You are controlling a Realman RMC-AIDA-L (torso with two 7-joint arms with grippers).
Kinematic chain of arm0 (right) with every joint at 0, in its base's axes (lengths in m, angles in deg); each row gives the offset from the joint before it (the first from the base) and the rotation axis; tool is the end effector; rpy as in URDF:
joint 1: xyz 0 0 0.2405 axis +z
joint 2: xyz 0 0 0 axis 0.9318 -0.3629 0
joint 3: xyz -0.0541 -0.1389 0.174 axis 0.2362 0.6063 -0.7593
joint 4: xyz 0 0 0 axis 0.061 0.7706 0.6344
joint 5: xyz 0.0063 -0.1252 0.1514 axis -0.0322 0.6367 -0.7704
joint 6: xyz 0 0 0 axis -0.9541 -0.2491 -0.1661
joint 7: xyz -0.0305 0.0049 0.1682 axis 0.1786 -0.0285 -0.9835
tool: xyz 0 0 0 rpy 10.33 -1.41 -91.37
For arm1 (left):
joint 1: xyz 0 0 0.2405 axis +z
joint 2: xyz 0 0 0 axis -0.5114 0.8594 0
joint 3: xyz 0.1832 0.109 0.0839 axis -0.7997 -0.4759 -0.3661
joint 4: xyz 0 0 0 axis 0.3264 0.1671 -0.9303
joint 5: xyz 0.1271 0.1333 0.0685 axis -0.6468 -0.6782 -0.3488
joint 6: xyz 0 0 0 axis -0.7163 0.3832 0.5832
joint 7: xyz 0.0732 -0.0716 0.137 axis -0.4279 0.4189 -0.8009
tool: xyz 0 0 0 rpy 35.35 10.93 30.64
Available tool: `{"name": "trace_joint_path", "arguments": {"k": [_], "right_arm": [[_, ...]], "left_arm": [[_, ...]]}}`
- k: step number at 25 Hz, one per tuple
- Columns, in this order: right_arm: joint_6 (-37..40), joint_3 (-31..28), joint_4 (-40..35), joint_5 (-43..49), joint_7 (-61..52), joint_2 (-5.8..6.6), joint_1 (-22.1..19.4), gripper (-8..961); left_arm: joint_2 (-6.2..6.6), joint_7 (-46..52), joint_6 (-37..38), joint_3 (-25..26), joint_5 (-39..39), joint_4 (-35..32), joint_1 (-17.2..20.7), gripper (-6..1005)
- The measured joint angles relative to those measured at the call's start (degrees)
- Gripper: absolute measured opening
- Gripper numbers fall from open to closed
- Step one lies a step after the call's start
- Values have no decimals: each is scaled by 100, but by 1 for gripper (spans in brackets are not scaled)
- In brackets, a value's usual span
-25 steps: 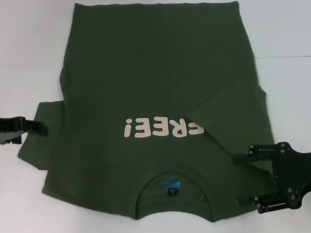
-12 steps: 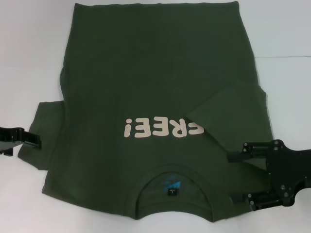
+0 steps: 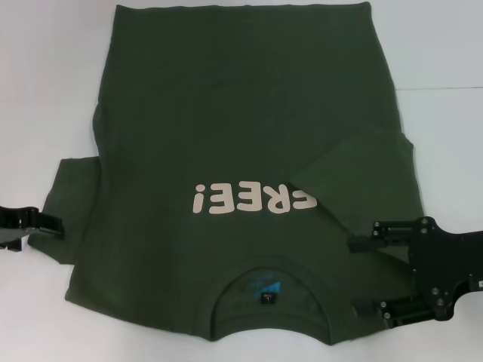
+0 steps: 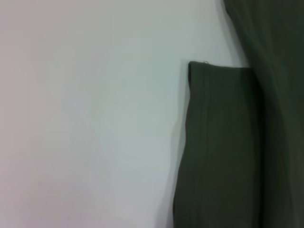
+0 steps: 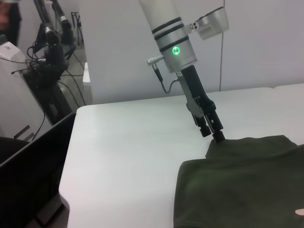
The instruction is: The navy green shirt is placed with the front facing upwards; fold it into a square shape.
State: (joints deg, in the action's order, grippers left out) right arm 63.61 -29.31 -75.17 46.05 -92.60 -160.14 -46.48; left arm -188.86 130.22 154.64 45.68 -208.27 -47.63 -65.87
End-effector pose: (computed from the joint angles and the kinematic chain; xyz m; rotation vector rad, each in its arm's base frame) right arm 0.2080 0.2668 0.0192 -2.9803 0.1873 0.5638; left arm -0.2925 0.3510 0.0497 -1.7991 -1.7669 0.1444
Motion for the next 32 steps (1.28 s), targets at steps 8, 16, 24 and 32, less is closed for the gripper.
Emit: {"name": "trace_joint_path", "arguments": {"k": [8,16,24,32], "right_arm": [[3,9,13,0,-16,2,47,839],[3,9,13,-1,-86,2,75,837],[-4,17,76,-4,-89,2,120,835],[2,10,77,-3,-128,2,126,833]], "left_arm": [[7,0,-183,-9,-5,146,-21,779],[10,3,-275,-31,-5,150,-34,791],[32,-2,-429,-53,-5,345,-50,790],[44,-20,-573,-53,-5,448,-76,791]]}}
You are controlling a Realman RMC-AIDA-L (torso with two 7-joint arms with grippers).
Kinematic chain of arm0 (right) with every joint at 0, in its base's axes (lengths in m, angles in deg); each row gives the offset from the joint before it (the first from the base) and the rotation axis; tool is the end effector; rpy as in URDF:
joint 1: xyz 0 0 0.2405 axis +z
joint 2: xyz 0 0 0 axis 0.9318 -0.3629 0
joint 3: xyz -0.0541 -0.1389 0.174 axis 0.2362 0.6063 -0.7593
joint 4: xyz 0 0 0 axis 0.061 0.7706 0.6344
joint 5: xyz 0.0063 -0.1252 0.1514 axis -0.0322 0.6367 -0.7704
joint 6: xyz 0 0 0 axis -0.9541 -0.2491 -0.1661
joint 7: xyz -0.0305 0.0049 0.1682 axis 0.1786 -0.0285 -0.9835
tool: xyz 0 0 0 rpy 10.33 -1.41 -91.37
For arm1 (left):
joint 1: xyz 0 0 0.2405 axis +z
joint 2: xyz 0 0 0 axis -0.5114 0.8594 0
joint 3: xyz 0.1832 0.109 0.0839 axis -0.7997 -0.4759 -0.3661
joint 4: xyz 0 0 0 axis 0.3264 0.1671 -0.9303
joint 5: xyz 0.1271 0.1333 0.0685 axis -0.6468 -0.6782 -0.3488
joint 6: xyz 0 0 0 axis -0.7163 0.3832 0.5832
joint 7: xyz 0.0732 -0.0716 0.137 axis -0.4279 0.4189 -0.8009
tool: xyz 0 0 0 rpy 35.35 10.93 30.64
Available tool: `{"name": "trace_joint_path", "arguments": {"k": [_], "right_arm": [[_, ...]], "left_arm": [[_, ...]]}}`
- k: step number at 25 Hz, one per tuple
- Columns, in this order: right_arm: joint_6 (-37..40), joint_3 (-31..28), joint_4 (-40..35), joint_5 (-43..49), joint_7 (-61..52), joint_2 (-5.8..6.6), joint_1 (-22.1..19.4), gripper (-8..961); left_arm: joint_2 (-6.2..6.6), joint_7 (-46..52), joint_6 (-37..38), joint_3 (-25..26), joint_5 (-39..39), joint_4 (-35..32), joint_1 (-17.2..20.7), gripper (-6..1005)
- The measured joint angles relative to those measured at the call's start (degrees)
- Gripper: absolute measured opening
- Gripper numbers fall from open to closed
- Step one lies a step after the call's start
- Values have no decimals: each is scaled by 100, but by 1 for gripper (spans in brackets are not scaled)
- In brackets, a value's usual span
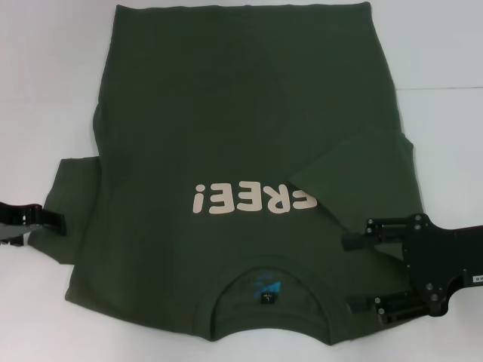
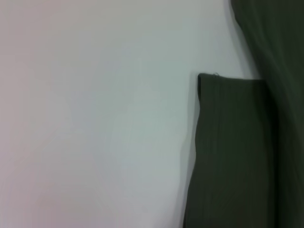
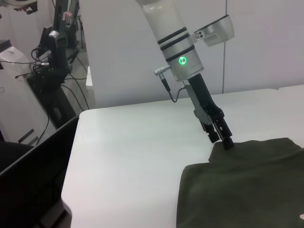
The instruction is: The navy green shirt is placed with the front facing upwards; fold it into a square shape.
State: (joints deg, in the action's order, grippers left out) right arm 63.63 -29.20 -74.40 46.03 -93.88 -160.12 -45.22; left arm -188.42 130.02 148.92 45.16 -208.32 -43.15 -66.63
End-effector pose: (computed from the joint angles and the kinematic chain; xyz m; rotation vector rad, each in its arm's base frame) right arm 0.2029 0.2701 0.0174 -2.9938 0.2032 0.5771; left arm -0.2999 0.3600 0.0431 -1.7816 -1.7390 0.1321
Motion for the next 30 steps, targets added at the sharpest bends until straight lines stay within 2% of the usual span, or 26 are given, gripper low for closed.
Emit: {"name": "trace_joint_path", "arguments": {"k": [30], "right_arm": [[-7,-2,-11,2,-114,0,6,823]], "left_arm": [[-4,-11,-82,-150,0,86,-21,787]]}}
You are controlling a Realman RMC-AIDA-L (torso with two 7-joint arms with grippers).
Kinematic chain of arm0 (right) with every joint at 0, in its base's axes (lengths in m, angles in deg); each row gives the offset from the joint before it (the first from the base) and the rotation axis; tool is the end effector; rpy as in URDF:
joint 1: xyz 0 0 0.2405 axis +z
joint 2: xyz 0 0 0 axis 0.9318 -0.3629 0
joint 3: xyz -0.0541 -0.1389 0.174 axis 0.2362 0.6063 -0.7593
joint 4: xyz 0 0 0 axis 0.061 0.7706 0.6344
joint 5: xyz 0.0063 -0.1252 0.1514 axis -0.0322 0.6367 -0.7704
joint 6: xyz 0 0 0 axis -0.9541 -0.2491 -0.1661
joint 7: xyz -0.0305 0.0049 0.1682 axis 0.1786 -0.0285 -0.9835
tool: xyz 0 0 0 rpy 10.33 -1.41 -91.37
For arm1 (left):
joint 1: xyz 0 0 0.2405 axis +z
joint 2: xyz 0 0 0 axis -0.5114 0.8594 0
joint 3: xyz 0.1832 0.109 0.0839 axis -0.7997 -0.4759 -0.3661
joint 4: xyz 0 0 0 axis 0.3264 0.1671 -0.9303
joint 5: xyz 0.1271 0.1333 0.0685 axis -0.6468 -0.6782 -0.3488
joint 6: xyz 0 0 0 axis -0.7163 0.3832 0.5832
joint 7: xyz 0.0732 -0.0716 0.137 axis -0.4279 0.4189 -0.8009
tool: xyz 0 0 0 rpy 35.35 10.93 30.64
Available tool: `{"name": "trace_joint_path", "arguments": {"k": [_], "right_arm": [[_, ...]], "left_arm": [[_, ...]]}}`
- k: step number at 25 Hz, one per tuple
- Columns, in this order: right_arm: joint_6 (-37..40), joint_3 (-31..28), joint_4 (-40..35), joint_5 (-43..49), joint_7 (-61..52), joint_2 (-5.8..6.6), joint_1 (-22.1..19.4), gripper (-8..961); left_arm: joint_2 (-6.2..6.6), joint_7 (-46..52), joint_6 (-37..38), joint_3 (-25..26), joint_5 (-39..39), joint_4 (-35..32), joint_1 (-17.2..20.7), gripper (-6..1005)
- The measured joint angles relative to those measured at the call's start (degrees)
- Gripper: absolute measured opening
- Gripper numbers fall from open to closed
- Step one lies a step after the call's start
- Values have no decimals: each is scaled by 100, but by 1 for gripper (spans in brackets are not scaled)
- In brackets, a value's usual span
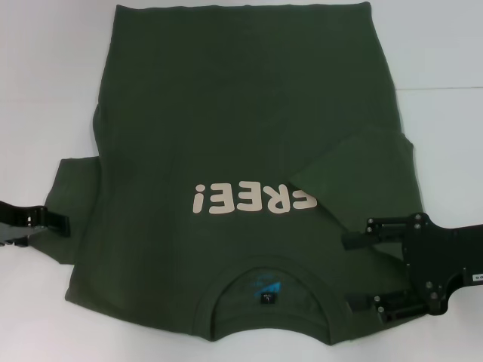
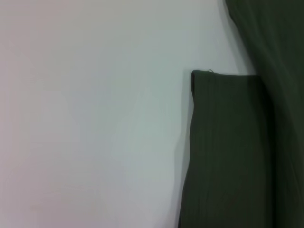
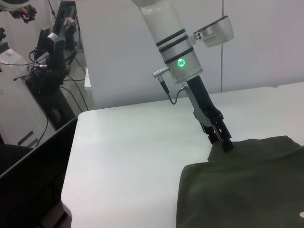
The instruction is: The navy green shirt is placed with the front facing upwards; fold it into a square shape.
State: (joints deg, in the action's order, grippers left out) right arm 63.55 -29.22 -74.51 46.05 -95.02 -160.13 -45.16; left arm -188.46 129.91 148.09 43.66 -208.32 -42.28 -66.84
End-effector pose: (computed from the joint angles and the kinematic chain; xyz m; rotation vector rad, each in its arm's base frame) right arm 0.2026 0.2706 0.0176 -2.9934 0.2300 0.5770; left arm -0.2986 0.3611 0.0380 -1.8020 -1.7206 0.1533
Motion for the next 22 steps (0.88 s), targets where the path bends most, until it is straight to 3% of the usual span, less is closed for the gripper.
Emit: {"name": "trace_joint_path", "arguments": {"k": [22], "right_arm": [[31,6,0,0,-75,0,-36,815]], "left_arm": [[-24,-16,63,-99,0,40,-82,728]]}}
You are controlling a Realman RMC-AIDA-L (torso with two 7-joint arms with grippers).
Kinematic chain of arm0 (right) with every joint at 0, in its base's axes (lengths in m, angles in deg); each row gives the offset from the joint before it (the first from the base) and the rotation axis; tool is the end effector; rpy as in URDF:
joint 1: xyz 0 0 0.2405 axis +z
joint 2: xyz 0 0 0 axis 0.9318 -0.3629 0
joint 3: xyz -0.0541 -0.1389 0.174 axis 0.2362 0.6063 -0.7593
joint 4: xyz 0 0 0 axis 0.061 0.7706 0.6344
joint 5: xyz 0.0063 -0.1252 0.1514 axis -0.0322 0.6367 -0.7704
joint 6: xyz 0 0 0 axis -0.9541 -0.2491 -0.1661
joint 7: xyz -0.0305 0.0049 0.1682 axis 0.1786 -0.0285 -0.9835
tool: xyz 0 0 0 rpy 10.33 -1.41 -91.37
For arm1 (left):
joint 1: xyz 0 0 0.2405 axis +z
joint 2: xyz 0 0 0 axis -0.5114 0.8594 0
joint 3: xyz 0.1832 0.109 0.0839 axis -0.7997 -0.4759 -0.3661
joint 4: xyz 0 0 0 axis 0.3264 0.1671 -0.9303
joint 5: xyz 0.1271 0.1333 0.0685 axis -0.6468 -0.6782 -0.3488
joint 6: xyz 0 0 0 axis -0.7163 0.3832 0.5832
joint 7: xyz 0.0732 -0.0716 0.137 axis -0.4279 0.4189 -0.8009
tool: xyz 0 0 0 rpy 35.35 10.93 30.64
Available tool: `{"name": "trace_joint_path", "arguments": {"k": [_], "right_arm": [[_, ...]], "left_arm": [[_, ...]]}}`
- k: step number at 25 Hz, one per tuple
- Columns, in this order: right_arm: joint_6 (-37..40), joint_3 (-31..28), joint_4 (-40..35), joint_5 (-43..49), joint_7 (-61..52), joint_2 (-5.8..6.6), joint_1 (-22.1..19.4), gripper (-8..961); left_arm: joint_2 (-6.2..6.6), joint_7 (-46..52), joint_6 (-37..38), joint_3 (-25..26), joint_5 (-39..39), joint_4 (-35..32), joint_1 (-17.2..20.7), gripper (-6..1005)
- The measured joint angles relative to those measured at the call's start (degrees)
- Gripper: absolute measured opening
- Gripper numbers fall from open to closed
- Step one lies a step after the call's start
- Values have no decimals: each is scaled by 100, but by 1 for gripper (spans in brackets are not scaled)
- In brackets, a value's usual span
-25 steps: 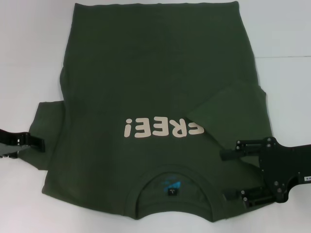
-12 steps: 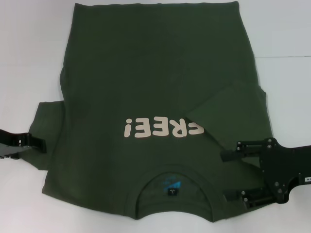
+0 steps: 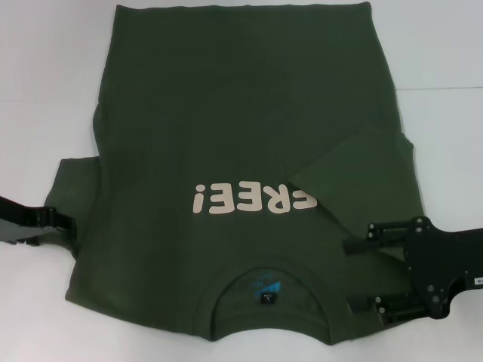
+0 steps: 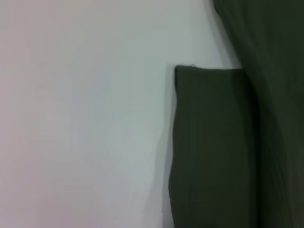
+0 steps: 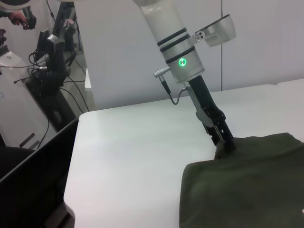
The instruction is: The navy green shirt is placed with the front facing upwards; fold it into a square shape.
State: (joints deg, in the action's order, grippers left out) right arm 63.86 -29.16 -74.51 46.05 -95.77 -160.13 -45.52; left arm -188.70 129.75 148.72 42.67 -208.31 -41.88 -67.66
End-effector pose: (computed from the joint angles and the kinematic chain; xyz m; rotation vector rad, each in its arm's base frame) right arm 0.2039 0.2684 0.0175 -2.9981 0.2574 0.5802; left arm -0.2919 0.3623 0.0319 -1.8376 -1.7112 0.1733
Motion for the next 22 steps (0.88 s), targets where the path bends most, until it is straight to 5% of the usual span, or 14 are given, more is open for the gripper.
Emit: {"name": "trace_joint_path", "arguments": {"k": [13,22], "right_arm": [[30,3,7,0,0,0,0,667],[31,-19,-1,0,-77,0,19,667]], "left_arm": [[-24,-44,-89,-446,0,-105,16,485],[-26,-82,-71,-555,0,-189,37,134]]}}
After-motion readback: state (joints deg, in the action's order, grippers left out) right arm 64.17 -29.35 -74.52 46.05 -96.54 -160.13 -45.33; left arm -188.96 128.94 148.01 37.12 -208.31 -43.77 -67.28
